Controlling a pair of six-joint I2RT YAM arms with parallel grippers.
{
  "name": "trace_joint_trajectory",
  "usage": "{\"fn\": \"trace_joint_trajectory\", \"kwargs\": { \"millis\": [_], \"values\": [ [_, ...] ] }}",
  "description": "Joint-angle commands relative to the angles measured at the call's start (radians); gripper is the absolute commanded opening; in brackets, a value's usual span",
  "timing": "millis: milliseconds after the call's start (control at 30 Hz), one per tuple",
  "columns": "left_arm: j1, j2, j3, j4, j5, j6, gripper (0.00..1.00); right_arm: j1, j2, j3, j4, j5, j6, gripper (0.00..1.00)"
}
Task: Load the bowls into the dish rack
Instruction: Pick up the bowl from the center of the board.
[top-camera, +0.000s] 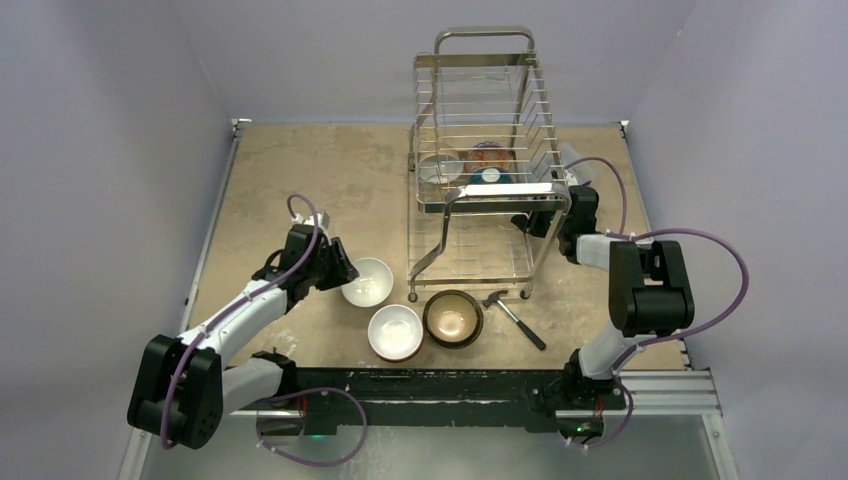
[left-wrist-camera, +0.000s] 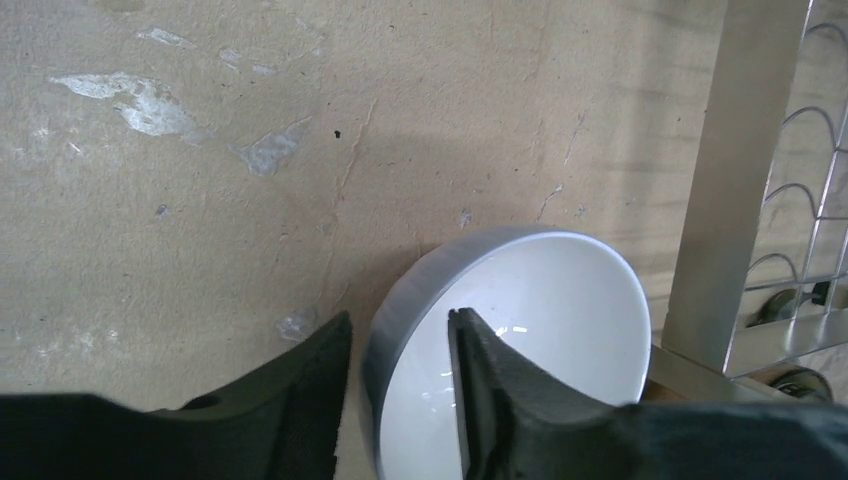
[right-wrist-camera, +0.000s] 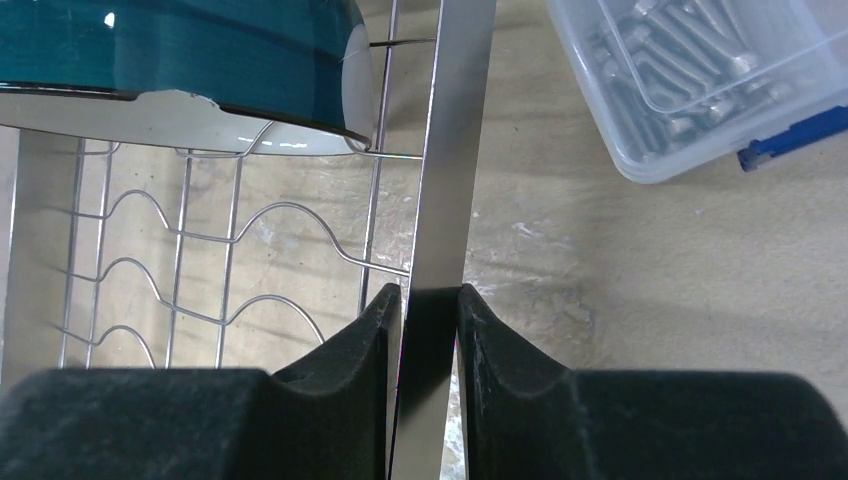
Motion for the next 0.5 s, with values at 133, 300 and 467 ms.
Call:
{"fn": "trace_joint_trajectory", "kwargs": {
  "millis": [133,300,467],
  "values": [
    [0.007,-0.033,0.025,0.032,0.001,0.046,0.17,0.035,0.009,0.048,0.075,-0.215,0.006,0.25],
    [0.007,-0.036,0.051,0.017,-0.001,0.053,0.0,0.035,0.002,0.053,0.066,-0.216,-0.002,0.28],
    [0.007,-0.067,0.097,0.006,-0.032,0.064,0.0,0.035,-0.011,0.052,0.058,-0.215,-0.01,0.33]
  ]
}}
